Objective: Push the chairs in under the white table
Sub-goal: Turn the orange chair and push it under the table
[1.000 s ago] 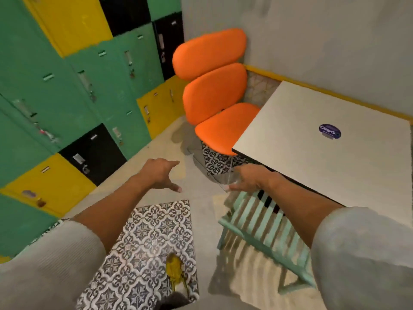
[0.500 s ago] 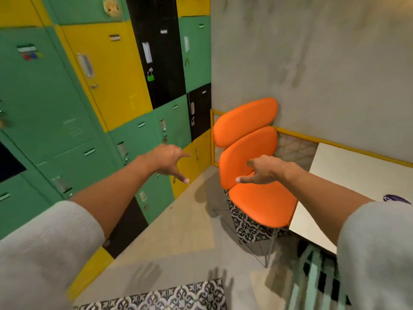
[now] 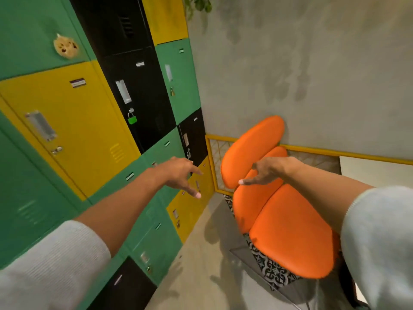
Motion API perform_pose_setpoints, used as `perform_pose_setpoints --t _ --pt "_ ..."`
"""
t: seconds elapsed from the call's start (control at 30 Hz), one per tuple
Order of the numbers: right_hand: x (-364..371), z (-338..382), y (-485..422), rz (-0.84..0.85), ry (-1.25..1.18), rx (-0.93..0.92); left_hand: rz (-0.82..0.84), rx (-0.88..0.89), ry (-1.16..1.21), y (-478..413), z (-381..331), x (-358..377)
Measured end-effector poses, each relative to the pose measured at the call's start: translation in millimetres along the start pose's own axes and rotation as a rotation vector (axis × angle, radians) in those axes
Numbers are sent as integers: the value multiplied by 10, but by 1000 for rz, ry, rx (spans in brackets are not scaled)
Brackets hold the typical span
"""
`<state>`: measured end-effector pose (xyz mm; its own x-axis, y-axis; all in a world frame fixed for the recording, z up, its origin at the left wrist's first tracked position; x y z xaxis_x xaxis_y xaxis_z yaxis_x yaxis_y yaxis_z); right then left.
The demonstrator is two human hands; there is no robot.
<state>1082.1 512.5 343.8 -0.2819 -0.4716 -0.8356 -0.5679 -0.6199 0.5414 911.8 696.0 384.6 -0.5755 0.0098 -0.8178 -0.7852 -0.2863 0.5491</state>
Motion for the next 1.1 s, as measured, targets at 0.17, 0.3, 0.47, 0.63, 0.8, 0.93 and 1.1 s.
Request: perform_pose_setpoints --t 0.17,0.3,0.47,0.63,0.8,0.93,1.1 --pt "-437 182 -573 19 95 13 -29 46 -35 -570 523 -412" --pt "-667 189 -1009 6 74 57 -11 121 -107 -1089 811 -660" --pt "-827 123 -1467 -16 -26 139 -52 281 -206 -1819 1007 -1054" --pt "-829 131 -1678 -40 -285 275 -62 516 -314 -2449 1046 -1455" --pt "-668 219 -1798 -81 -473 425 -114 739 -485 -3097 852 -1847" --pt "-665 247 -1999 -165 -606 545 -146 894 -618 -3584 480 -2019" --pt "-622 283 -2584 -241 -745 600 -197 1056 -721 -4190 56 -2170"
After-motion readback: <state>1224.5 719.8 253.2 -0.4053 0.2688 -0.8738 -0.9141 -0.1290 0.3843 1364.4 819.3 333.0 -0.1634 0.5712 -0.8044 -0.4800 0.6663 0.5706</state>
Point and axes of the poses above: each hand's wrist, its own y-axis away from the middle knuckle, its own x-axis out of the palm, z = x × y, the point moved 9 cm from there along -y, towards the middle knuckle, and after that the axes turned 13 degrees about z, right-handed, at the moved point
